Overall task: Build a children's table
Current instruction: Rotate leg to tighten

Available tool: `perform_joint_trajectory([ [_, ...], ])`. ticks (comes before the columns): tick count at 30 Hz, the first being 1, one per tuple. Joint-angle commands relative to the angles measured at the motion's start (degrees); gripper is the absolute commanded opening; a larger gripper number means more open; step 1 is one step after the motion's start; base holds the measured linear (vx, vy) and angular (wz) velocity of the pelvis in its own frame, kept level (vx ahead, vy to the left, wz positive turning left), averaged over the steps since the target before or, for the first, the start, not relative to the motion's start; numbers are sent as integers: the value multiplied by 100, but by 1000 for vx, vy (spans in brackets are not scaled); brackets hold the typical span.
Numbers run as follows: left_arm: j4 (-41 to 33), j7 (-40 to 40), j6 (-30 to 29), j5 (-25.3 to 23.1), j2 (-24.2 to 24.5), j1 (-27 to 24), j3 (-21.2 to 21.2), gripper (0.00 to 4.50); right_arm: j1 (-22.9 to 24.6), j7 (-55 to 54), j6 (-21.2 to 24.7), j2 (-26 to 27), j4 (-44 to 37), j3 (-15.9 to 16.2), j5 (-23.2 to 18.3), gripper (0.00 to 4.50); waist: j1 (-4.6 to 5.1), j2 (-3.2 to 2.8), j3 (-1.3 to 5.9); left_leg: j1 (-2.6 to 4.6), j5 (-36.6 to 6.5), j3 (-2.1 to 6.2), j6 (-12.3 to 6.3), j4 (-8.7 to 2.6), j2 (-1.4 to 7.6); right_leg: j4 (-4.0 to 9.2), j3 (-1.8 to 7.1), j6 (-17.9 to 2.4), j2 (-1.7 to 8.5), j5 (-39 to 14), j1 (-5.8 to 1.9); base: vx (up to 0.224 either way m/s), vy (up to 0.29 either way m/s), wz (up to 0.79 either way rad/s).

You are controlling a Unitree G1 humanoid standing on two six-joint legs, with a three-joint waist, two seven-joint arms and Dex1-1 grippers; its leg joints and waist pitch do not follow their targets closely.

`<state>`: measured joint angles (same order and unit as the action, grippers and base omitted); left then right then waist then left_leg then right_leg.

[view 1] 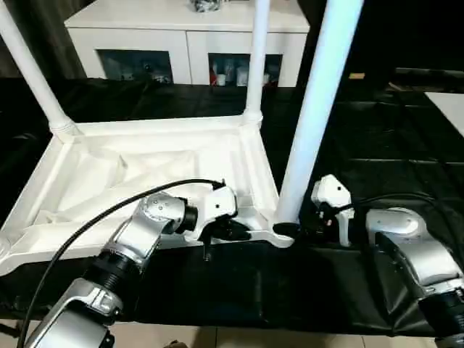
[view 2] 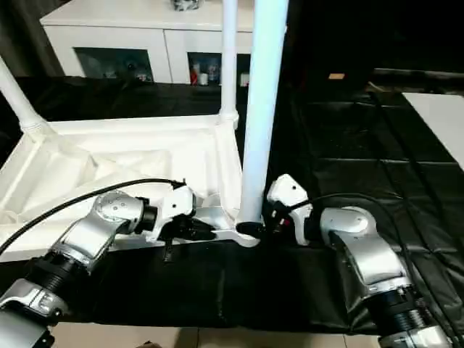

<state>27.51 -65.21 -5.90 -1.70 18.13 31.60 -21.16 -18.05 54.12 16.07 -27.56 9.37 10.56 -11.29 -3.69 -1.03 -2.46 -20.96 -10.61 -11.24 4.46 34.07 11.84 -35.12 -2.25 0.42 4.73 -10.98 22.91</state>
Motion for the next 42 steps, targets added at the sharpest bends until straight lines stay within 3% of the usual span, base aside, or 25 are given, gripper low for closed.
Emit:
perform_joint_trajectory([
  [1, 78, 280, -41, -93, -164, 104, -12, 0, 41, -453, 146, 98, 319, 68, 294, 221, 21, 74, 286, 64, -1545, 72, -133, -430, 108, 509, 172, -1074, 262, -1781, -220, 0, 0, 0],
  [4, 345, 753, -220, -141, -450, 260, 63, 0, 1, -741, 220, 375, 414, 94, 379, 214, 59, 79, 273, 71, -1748, 84, -75, -442, 93, 569, 168, -925, 264, -2209, -192, 0, 0, 0],
  [8, 302, 598, -132, -98, -505, 261, -11, 0, 24, -684, 159, 399, 336, 179, 404, 211, 64, 83, 273, 77, -1867, 102, -66, -453, 91, 601, 162, -802, 271, -2460, -176, 0, 0, 0],
  [10, 170, 388, -89, -46, -455, 206, -68, 0, 36, -707, -127, 295, 308, 130, 473, 211, 58, 74, 281, 74, -1848, 103, -86, -453, 100, 600, 170, -802, 278, -2373, -170, 0, 0, 0],
  [11, 170, 388, -89, -46, -455, 206, -68, 0, 36, -707, -127, 295, 308, 130, 473, 211, 57, 79, 291, 66, -1785, 99, -106, -452, 102, 583, 171, -835, 274, -2221, -179, 0, 0, 0],
  [14, 74, 183, 3, -28, -337, 133, -111, 0, 36, -408, -40, 153, 206, -114, 120, 279, 48, 65, 321, 41, -1573, 98, -173, -441, 113, 518, 175, -1005, 270, -1653, -223, 0, 0, 0],
  [18, -1, -6, 83, 2, -253, 89, -134, 0, 76, -85, -115, -45, 51, -166, 24, 310, 21, 67, 367, 23, -1139, 75, -339, -386, 116, 422, 177, -1282, 263, -750, -258, 13, 0, 0],
  [20, -99, -230, 118, 67, -184, 58, -154, 0, 106, 136, -312, -253, 18, -150, 84, 310, -3, 57, 395, 14, -741, 63, -507, -345, 120, 328, 169, -1491, 251, 34, -276, 55, 2, 0],
  [23, -205, -368, 87, 122, -153, 42, -162, 0, 127, 354, -366, -393, 14, -128, 57, 310, -18, 59, 397, 8, -555, 50, -666, -320, 116, 288, 166, -1652, 256, 453, -294, 0, 0, 0],
  [25, -206, -386, 96, 117, -149, 50, -165, 0, 103, 357, -397, -439, 63, -104, 81, 310, -29, 58, 385, 23, -686, 43, -701, -321, 124, 305, 161, -1673, 264, 285, -289, 0, 0, 0],
  [32, -172, -355, 136, 98, -126, 59, -181, 0, 113, 465, -397, -466, 98, -61, 84, 310, -44, 62, 339, 61, -1170, 51, -397, -373, 141, 400, 171, -1451, 278, -725, -262, 0, 0, 0],
  [39, -162, -312, 141, 72, -158, 58, -155, 0, 103, 473, -474, -516, 252, -29, 195, 310, -65, 66, 355, 43, -1009, 52, -421, -357, 136, 375, 172, -1435, 279, -514, -266, 0, 0, 0],
  [40, -159, -295, 147, 75, -163, 59, -151, 0, 80, 420, -427, -487, 294, -67, 175, 341, -69, 65, 356, 42, -999, 50, -433, -354, 131, 375, 171, -1451, 278, -486, -269, 0, 0, 0],
  [42, -147, -283, 168, 64, -161, 65, -159, 0, 49, 397, -346, -447, 315, -133, 104, 346, -70, 66, 354, 40, -999, 51, -446, -356, 130, 372, 167, -1459, 274, -480, -269, 0, 0, 0],
])
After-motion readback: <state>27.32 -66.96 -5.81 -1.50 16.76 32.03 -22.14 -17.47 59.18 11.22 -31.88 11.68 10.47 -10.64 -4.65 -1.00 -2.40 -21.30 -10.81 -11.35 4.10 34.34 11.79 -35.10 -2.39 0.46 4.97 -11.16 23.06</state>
